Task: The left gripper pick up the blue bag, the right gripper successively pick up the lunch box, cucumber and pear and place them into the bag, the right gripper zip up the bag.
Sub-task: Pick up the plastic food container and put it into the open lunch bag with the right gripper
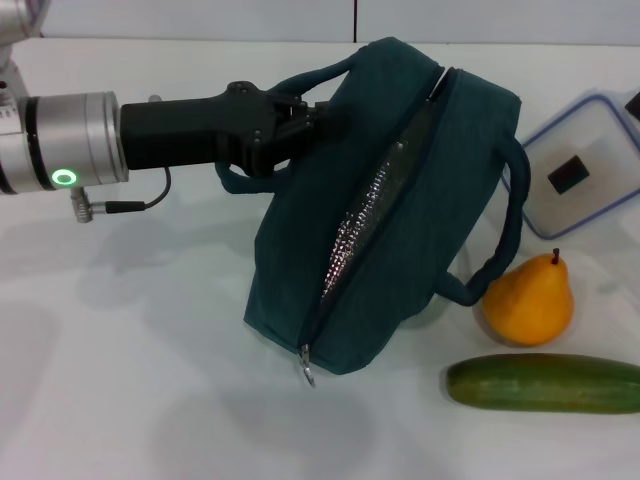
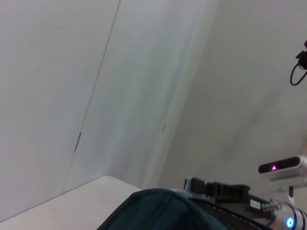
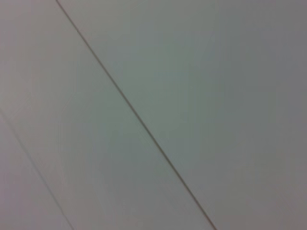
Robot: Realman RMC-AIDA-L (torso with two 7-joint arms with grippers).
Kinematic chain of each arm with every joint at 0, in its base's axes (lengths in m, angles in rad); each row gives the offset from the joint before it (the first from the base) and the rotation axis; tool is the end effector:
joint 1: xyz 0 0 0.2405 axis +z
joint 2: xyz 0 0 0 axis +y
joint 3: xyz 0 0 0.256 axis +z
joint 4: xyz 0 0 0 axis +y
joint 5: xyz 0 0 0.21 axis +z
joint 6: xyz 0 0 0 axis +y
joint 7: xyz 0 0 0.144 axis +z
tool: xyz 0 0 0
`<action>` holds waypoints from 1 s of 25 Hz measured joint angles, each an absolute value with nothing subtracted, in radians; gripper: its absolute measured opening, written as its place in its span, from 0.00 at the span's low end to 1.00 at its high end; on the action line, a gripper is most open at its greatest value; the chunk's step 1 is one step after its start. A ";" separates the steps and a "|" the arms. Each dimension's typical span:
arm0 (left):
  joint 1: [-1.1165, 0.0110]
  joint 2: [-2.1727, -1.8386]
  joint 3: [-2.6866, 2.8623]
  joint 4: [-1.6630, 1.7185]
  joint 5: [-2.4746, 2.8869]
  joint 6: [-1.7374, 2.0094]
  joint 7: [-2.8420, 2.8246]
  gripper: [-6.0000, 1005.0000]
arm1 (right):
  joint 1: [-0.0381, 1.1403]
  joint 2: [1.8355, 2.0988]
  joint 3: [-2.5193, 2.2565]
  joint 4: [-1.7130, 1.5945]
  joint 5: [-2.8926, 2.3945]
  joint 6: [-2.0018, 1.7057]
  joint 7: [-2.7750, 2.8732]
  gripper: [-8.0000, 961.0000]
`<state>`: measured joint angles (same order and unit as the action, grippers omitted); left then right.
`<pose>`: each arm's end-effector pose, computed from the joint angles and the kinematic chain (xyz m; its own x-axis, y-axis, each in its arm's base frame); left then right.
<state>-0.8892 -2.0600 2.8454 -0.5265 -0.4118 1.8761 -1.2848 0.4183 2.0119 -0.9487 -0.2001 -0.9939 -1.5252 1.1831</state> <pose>-0.2089 0.3525 0.0158 0.6786 0.3245 0.6590 0.4045 -0.9139 0.0334 0.2949 0.3147 0.0218 0.2346 -0.2007 -0.9512 -0.7860 -0.6149 -0.0641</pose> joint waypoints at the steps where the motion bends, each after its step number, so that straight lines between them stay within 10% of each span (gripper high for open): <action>1: -0.889 -2.060 2.845 -0.527 -0.412 1.875 -1.285 0.05 | 0.420 2.012 -0.948 -0.207 -0.993 -1.532 1.185 0.11; 25: -0.917 -2.082 2.845 -0.519 -0.408 1.822 -1.282 0.05 | 0.686 2.013 -1.081 -0.422 -0.875 -1.648 1.393 0.15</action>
